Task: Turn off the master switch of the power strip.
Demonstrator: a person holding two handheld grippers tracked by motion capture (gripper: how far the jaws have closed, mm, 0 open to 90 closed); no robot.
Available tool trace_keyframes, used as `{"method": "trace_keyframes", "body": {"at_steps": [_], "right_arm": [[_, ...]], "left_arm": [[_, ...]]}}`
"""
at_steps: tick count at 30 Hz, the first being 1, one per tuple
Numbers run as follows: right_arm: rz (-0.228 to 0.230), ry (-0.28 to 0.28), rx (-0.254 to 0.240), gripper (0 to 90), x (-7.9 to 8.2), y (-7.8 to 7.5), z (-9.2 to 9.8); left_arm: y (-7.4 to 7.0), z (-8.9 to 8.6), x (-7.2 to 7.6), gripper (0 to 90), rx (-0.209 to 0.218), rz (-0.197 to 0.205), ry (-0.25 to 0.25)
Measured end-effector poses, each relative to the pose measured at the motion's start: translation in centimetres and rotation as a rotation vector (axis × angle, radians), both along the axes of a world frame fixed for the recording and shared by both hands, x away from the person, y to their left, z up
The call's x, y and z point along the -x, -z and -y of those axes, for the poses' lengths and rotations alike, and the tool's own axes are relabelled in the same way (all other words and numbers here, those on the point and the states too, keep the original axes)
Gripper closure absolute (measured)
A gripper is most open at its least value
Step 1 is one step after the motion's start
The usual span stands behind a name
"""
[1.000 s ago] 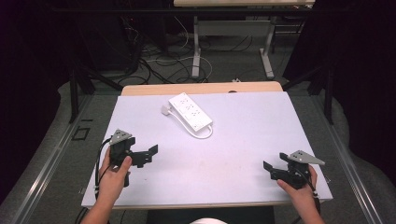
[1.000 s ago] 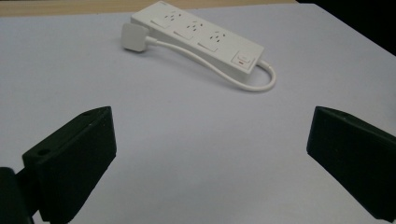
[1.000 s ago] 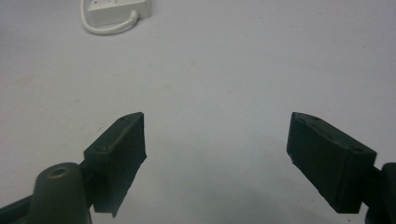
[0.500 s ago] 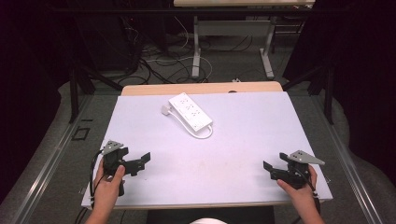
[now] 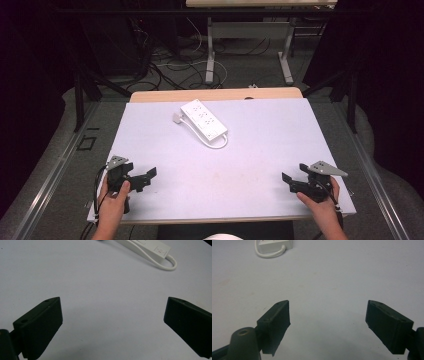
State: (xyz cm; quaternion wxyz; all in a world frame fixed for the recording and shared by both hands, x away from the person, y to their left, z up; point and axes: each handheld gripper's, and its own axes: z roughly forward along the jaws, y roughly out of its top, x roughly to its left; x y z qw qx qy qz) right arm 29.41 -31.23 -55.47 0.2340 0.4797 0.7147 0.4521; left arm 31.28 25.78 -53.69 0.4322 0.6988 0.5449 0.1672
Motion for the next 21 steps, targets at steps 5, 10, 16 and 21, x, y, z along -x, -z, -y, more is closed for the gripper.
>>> {"method": "trace_keyframes", "body": {"at_steps": [5, 10, 16, 21], "right_arm": [[0.009, 0.005, -0.003, 19.0, 0.0, 0.0, 0.0], [0.005, 0.000, -0.008, 19.0, -0.1, 0.1, 0.1], [0.007, -0.001, -0.005, 19.1, -0.1, 0.1, 0.2], [0.008, 0.000, -0.002, 19.1, -0.1, 0.1, 0.3]], "left_arm": [[0.6, 0.1, 0.0, 2.0, -0.002, -0.021, -0.002], [0.9, 0.0, -0.2, 1.9, -0.013, -0.016, -0.003], [1.1, -0.1, -0.2, 1.9, -0.025, -0.023, -0.005], [1.4, -0.3, -0.3, 1.9, -0.024, -0.025, -0.014]]}}
